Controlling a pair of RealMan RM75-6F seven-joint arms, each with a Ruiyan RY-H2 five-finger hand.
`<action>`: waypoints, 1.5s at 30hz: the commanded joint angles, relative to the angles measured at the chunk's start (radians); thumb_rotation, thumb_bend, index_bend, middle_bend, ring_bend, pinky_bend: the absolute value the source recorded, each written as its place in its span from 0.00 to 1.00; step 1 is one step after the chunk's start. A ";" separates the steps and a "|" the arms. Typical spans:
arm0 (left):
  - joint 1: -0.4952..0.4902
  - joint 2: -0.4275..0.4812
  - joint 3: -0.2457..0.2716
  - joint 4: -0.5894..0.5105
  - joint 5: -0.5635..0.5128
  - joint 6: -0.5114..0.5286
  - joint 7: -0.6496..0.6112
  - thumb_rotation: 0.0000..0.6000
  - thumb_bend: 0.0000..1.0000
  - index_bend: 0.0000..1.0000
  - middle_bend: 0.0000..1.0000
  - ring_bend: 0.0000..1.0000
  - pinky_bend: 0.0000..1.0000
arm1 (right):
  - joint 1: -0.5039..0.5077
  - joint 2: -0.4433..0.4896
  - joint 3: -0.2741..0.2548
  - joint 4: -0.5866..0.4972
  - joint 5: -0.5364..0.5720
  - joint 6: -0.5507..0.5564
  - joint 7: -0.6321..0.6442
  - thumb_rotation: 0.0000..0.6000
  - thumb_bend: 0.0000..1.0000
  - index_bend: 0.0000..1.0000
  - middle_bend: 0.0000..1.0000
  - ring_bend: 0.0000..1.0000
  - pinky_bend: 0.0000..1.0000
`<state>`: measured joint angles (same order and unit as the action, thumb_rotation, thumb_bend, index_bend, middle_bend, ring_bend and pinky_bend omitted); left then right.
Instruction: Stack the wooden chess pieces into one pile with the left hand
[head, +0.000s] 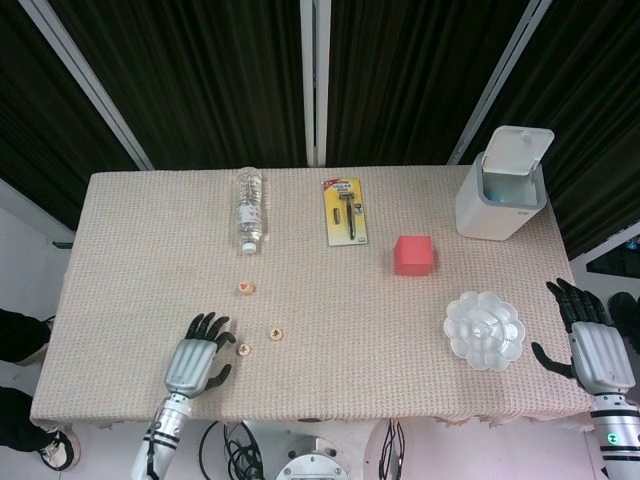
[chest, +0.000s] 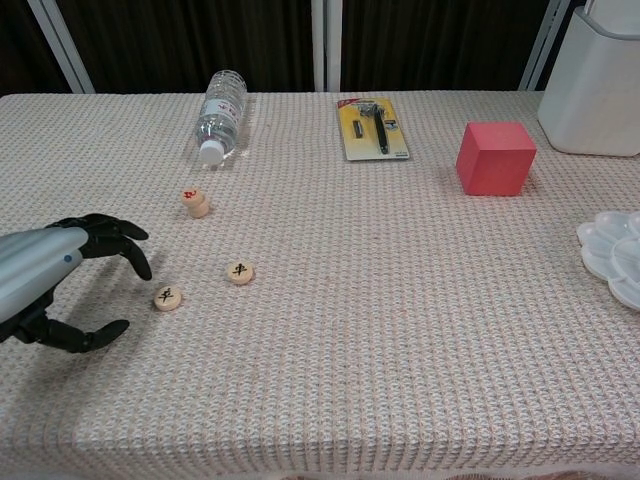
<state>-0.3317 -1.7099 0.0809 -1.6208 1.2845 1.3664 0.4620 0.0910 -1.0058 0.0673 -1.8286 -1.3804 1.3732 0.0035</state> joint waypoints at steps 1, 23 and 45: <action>0.006 -0.014 -0.005 0.014 0.015 -0.006 -0.013 1.00 0.31 0.35 0.12 0.00 0.00 | 0.001 0.001 -0.001 0.001 -0.001 -0.003 0.001 1.00 0.24 0.00 0.00 0.00 0.00; 0.011 -0.068 -0.061 0.101 0.044 -0.066 -0.039 1.00 0.31 0.40 0.12 0.00 0.00 | -0.002 0.004 -0.002 -0.002 -0.006 0.004 0.007 1.00 0.24 0.00 0.00 0.00 0.00; 0.027 -0.091 -0.081 0.151 0.071 -0.081 -0.096 1.00 0.31 0.45 0.13 0.00 0.00 | -0.001 0.004 -0.003 -0.003 -0.004 0.001 0.001 1.00 0.24 0.00 0.00 0.00 0.00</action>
<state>-0.3058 -1.8005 0.0009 -1.4718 1.3562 1.2870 0.3679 0.0896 -1.0022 0.0646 -1.8315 -1.3843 1.3744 0.0041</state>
